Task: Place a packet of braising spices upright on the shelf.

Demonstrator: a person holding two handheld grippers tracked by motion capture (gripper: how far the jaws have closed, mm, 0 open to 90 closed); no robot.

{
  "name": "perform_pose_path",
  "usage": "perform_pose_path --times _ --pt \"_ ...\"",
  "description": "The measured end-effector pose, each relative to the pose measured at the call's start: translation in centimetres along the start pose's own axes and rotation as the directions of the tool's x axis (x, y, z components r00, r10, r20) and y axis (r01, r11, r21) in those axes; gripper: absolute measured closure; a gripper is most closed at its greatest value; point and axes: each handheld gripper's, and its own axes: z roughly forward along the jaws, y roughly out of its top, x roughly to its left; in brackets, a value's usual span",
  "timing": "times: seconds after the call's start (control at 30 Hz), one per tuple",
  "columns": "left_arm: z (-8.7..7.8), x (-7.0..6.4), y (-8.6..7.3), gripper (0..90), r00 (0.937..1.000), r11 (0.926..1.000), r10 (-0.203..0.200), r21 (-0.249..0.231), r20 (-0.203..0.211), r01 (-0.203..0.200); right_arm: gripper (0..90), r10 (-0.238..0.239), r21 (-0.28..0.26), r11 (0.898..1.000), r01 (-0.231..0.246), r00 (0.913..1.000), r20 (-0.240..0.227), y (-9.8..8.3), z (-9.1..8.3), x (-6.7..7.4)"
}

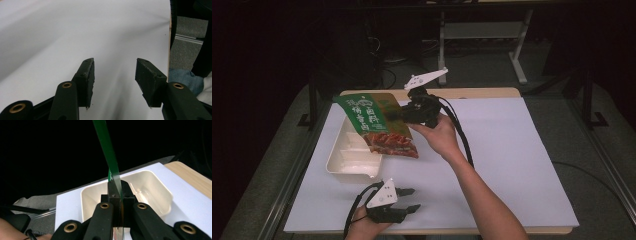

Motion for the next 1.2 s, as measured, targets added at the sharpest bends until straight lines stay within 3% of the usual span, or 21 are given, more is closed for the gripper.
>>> perform_pose_path --times 0.3,0.67,0.93,1.1,1.2 --pt "-0.1 -0.2 -0.1 47.9 1.0000 1.0000 0.009 -0.002 0.004 -0.009 90.0 -0.003 -0.003 1.000 0.003 0.9995 -0.030 0.7 2.3 0.1" --pt "0.1 -0.5 -0.4 47.2 0.9996 0.9996 0.028 0.002 0.007 -0.028 90.0 0.015 0.025 1.000 -0.013 0.9981 -0.060 0.7 6.8 0.4" --pt "0.0 -0.3 -0.5 46.7 0.9998 0.9998 0.020 0.001 0.001 -0.020 89.9 0.047 0.047 0.998 -0.044 0.9966 -0.067 0.4 9.4 0.5" --pt "0.0 -0.3 -0.6 46.7 0.9998 0.9998 0.020 0.004 -0.006 -0.020 89.9 0.091 0.060 0.994 -0.087 0.9937 -0.066 -0.3 11.0 0.4" --pt "-0.1 -0.2 -0.5 46.8 0.9997 0.9997 0.023 0.005 -0.010 -0.023 89.9 0.116 0.039 0.993 -0.114 0.9914 -0.060 -0.7 11.6 0.3"
